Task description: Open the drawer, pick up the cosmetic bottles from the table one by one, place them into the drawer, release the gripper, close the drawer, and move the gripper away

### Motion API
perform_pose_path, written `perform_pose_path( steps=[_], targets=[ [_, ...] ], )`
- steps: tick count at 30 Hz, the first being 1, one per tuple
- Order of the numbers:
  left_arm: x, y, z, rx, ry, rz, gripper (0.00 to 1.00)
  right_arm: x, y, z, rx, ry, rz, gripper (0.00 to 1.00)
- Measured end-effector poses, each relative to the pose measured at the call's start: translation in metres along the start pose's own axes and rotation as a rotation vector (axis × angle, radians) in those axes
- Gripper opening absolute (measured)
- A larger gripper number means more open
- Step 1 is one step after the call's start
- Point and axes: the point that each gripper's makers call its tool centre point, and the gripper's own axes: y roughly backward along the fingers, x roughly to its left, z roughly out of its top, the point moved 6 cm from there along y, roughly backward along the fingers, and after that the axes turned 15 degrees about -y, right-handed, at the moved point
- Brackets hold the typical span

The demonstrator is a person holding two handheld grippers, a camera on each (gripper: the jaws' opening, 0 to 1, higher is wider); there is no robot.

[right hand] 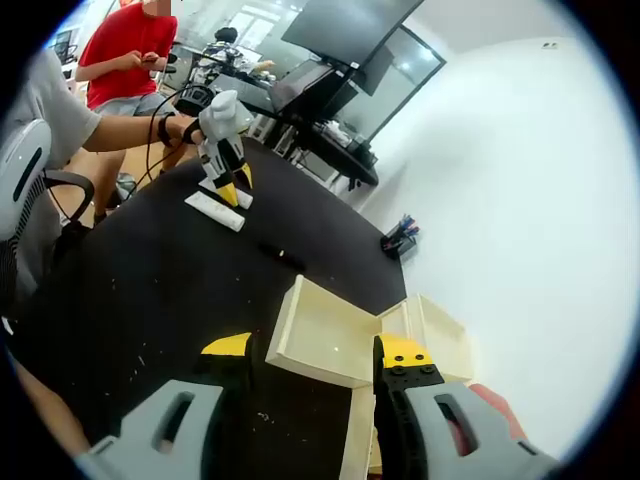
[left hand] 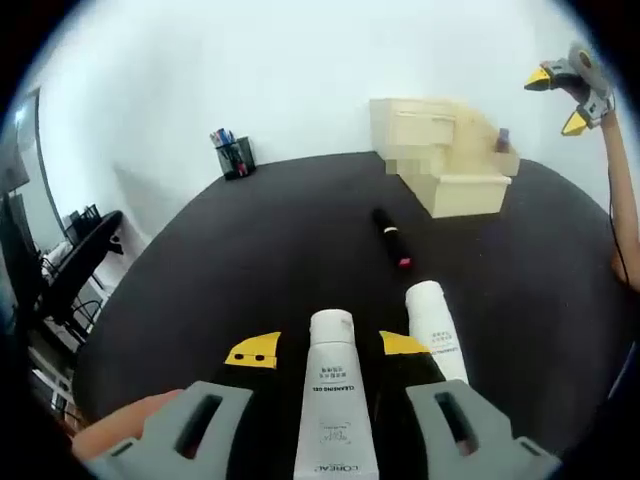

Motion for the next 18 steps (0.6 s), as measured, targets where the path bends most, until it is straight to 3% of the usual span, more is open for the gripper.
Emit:
perform_pose_path(
  steps=[8,18],
  targets=[
    [-0.0013,-0.0044,-0.0027,0.015,0.015,-0.011,0.19,-0.0068,0.0004,-0.0023,0.009,0.0,0.002,0.42],
    [-0.002,-0.0016,-0.0002,0.019,0.002,0.012,0.17,-0.0092,0.0014,-0.0034,0.016,0.004,-0.001,0.42]
  ],
)
